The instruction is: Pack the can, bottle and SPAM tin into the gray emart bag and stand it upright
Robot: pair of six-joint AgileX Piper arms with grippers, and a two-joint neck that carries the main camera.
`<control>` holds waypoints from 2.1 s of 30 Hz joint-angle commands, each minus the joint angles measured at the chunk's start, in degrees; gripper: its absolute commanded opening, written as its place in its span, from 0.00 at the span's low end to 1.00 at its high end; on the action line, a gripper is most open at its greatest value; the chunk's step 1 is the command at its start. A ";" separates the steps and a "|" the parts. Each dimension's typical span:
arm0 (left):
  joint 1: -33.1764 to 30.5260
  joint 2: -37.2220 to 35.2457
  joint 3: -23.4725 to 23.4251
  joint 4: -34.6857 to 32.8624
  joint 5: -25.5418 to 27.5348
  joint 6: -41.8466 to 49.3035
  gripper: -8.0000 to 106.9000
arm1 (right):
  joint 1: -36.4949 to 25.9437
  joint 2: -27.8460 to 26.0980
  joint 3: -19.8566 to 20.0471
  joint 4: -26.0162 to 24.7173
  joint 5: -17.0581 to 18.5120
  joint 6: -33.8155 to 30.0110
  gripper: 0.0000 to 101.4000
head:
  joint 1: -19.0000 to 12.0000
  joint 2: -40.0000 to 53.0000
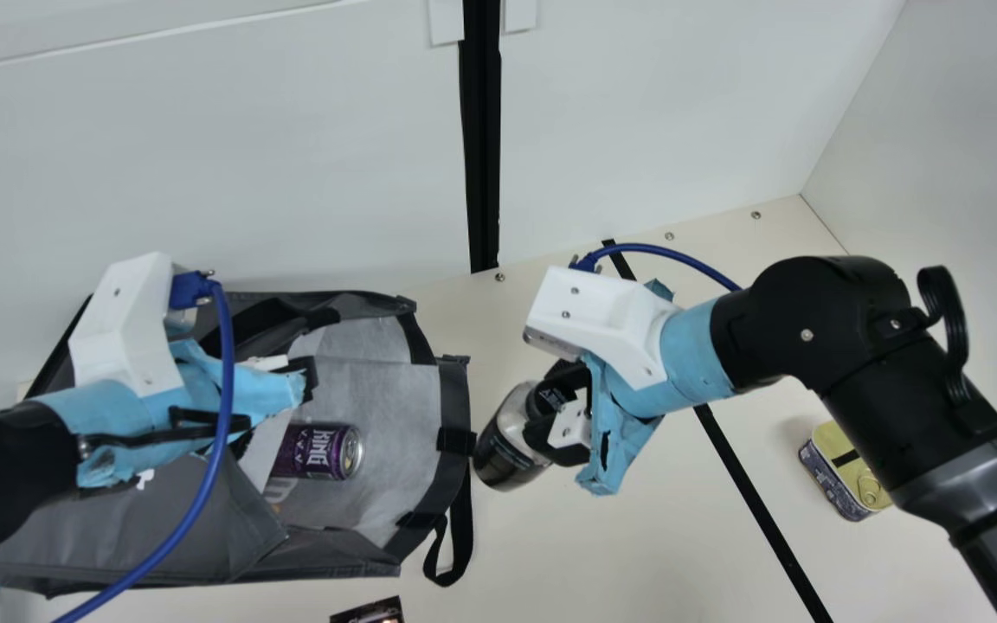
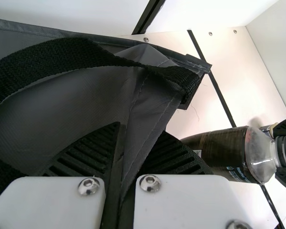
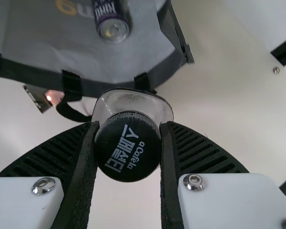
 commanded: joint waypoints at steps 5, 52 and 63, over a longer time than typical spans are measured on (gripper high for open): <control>0.00 0.00 0.00 0.00 0.00 0.00 0.00 | -0.87 0.01 -1.74 4.91 -0.03 -1.02 0.00 | -1.30 -0.14; 0.00 0.00 0.00 0.00 0.00 0.00 0.00 | 11.20 11.93 1.54 21.36 -20.57 -6.30 0.00 | -1.30 -0.14; 0.00 0.00 0.00 0.00 0.00 0.00 0.00 | 15.30 16.97 -1.40 20.82 -23.03 -4.99 0.00 | -1.30 -0.14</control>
